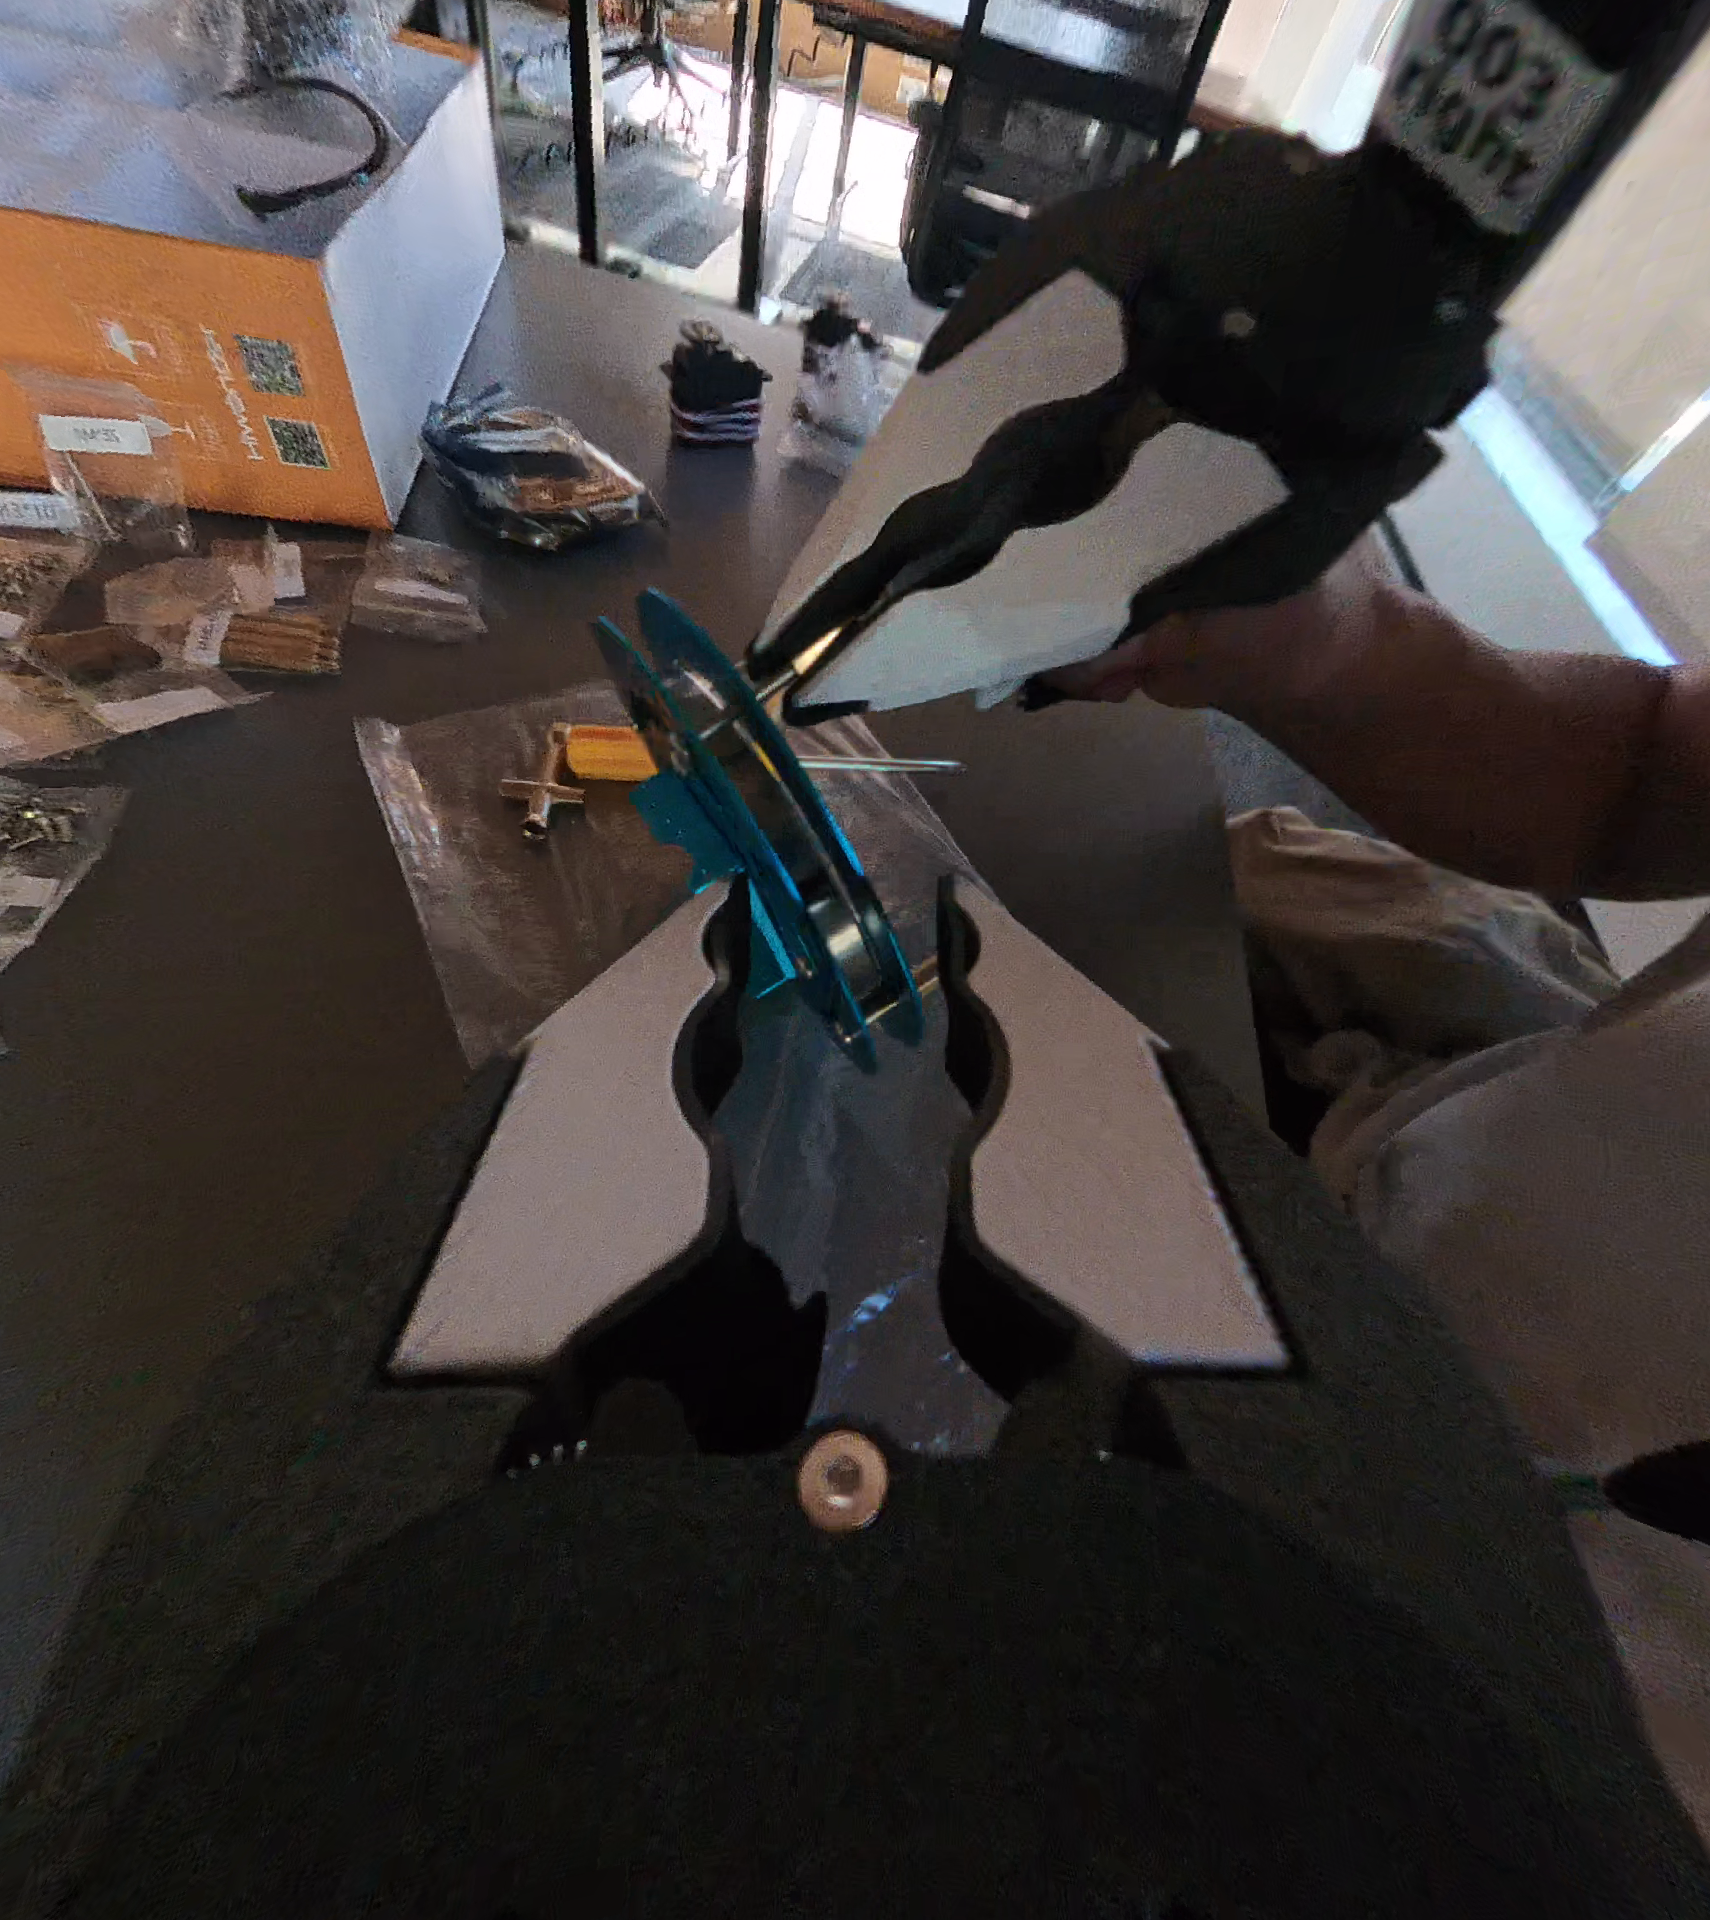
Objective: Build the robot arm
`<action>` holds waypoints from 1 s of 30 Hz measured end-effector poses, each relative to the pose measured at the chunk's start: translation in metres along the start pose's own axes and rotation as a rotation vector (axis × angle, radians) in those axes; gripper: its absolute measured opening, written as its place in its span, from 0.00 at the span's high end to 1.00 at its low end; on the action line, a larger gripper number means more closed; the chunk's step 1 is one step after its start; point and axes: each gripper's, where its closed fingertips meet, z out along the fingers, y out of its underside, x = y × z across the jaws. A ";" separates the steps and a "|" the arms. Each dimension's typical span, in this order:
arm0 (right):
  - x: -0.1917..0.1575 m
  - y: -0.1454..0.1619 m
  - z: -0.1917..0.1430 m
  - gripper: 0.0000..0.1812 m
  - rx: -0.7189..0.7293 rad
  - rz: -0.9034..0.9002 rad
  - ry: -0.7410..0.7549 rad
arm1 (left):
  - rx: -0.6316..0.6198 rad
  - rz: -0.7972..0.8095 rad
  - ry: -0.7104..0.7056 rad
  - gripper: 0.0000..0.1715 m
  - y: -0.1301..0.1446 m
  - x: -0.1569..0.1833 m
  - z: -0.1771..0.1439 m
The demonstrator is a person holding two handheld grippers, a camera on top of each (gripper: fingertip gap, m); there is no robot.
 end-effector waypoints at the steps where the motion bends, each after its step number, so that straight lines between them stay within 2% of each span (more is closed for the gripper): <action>1: -0.004 -0.004 0.004 0.98 -0.003 -0.016 -0.076 | 0.045 -0.011 0.027 0.80 -0.003 -0.002 -0.013; 4: -0.023 -0.027 0.012 0.97 0.011 -0.036 -0.338 | 0.161 -0.040 0.091 0.84 -0.004 -0.017 -0.049; 7: -0.044 -0.048 0.015 0.97 0.057 -0.043 -0.649 | 0.187 0.062 0.057 0.84 0.000 -0.028 -0.066; 11: -0.050 -0.049 0.033 0.98 0.083 -0.007 -0.873 | 0.202 0.161 0.094 0.86 -0.005 -0.015 -0.075; 15: -0.053 -0.040 0.046 0.98 0.107 0.020 -0.930 | 0.218 0.192 0.064 0.88 -0.003 -0.020 -0.076; 18: -0.053 -0.030 0.049 0.98 0.094 0.031 -0.911 | 0.202 0.199 0.056 0.91 0.002 -0.024 -0.074; 23: -0.054 -0.029 0.049 0.97 0.147 0.149 -0.923 | 0.187 0.222 0.054 0.91 0.007 -0.022 -0.070; 30: -0.057 -0.029 0.054 0.98 0.159 0.208 -0.913 | 0.194 0.246 0.030 0.93 0.009 -0.023 -0.068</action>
